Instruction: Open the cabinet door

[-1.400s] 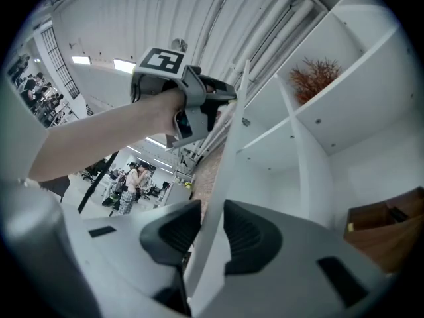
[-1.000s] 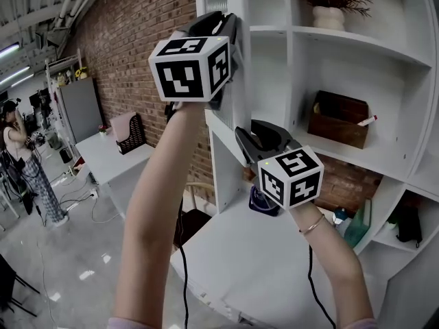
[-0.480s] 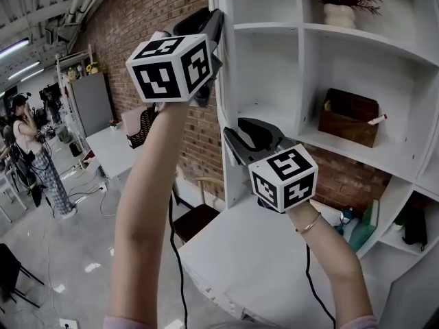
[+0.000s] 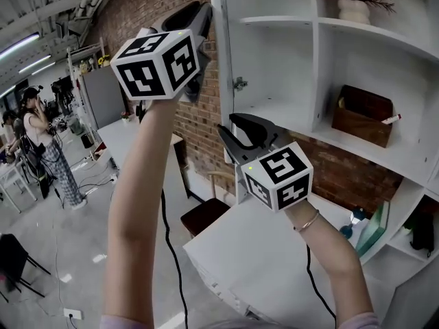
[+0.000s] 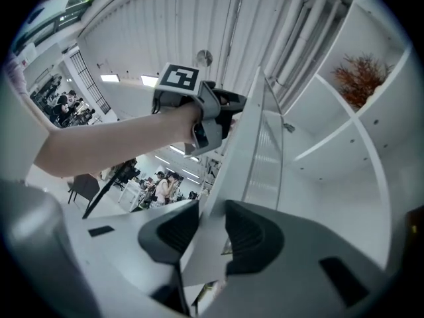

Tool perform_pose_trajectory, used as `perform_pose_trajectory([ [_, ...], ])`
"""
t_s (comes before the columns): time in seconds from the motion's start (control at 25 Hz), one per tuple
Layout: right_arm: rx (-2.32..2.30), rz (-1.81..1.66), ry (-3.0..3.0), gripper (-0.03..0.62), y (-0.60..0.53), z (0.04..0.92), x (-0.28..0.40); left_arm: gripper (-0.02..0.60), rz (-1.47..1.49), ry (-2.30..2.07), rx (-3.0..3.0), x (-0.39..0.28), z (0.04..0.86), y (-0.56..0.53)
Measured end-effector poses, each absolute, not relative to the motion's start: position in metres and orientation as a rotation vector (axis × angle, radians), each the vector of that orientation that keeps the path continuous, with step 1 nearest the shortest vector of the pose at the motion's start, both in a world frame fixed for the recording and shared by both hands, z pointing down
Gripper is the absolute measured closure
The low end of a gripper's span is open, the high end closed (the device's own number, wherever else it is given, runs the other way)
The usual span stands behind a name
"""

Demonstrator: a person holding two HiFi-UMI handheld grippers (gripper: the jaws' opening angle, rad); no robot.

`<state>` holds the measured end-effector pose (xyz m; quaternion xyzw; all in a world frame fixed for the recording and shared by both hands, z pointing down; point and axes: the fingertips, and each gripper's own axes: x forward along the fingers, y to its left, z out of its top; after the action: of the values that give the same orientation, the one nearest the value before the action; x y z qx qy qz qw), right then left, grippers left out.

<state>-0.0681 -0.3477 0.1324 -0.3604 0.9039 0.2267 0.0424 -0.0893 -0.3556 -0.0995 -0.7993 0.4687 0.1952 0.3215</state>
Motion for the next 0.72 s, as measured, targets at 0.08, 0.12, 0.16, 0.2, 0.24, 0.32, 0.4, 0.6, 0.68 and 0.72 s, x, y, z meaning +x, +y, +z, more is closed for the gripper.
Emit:
perform_pose_trajectory([
  [0.08, -1.071, 0.678, 2.769, 0.467, -0.348, 0.132, -0.075, 0.523, 0.517, 1.242, -2.095, -0.098, -0.1, -0.356],
  [0.12, -1.06, 0.671, 2.768, 0.467, -0.348, 0.132, -0.079, 0.525, 0.52, 1.245, -2.097, -0.102, -0.1, -0.357],
  [0.16, -1.052, 0.665, 2.765, 0.467, -0.348, 0.132, -0.082, 0.526, 0.519, 1.246, -2.098, -0.106, -0.1, -0.357],
  [0.2, -1.045, 0.664, 2.762, 0.467, -0.348, 0.132, -0.086, 0.528, 0.516, 1.249, -2.096, -0.109, -0.1, -0.358],
  [0.24, -1.037, 0.668, 2.76, 0.465, -0.348, 0.132, -0.09, 0.529, 0.511, 1.255, -2.092, -0.114, -0.1, -0.358],
  [0.32, -1.016, 0.679, 2.762, 0.465, -0.348, 0.132, -0.098, 0.535, 0.505, 1.276, -2.079, -0.122, -0.1, -0.358],
  [0.4, -1.002, 0.685, 2.766, 0.464, -0.349, 0.132, -0.106, 0.54, 0.503, 1.293, -2.071, -0.13, -0.099, -0.359],
  [0.6, -0.985, 0.687, 2.742, 0.462, -0.352, 0.133, -0.121, 0.549, 0.459, 1.34, -2.032, -0.146, -0.099, -0.364],
  [0.68, -0.967, 0.689, 2.739, 0.462, -0.353, 0.133, -0.128, 0.552, 0.449, 1.366, -2.019, -0.154, -0.097, -0.366],
  [0.72, -0.959, 0.693, 2.739, 0.462, -0.353, 0.133, -0.132, 0.552, 0.445, 1.379, -2.015, -0.158, -0.095, -0.367],
])
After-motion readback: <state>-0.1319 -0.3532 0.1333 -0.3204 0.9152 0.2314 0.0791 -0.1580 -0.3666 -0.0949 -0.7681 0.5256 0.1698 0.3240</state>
